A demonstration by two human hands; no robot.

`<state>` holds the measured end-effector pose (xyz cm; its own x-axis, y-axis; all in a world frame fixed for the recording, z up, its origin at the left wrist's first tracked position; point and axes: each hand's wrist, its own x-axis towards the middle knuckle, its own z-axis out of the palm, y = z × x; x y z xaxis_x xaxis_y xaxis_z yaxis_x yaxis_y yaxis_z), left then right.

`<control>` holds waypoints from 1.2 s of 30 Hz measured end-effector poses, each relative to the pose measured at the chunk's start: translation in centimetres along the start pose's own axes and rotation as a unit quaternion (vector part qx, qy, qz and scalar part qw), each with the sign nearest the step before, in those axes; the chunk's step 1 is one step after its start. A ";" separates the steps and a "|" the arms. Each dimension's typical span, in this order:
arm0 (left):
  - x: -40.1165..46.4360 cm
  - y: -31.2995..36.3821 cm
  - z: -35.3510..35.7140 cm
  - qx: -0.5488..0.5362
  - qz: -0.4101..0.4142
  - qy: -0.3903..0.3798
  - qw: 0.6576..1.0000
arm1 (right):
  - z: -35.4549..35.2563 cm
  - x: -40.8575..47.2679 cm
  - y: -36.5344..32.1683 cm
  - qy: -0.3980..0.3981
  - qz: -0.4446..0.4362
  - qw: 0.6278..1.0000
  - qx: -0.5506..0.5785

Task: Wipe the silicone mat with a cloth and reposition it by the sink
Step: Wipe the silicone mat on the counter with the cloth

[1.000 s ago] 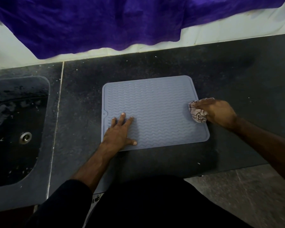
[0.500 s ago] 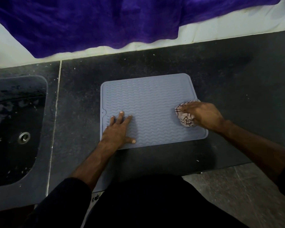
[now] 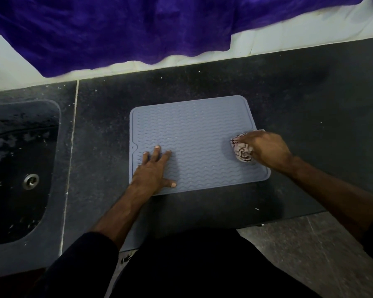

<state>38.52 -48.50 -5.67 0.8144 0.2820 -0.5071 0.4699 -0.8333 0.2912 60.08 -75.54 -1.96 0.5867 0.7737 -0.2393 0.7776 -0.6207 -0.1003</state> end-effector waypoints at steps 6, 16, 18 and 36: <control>0.1 -0.2 0.1 0.003 -0.003 0.000 1.000 | 0.9 -0.6 -1.6 0.014 -0.044 0.999 0.011; 0.1 -0.1 0.1 0.005 -0.004 -0.001 1.000 | 0.8 -0.7 -0.7 0.050 -0.039 0.998 0.025; 0.1 -0.1 0.2 0.003 -0.003 -0.001 1.000 | 1.3 -1.0 -0.7 0.040 -0.042 0.998 0.026; -0.5 0.3 -0.5 0.002 0.000 -0.002 1.000 | 2.1 1.0 -4.1 0.029 -0.101 0.994 0.026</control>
<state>38.44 -48.69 -4.91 0.8123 0.2805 -0.5114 0.4695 -0.8347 0.2880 57.02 -72.53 -3.77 0.4332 0.8882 -0.1534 0.8689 -0.4567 -0.1909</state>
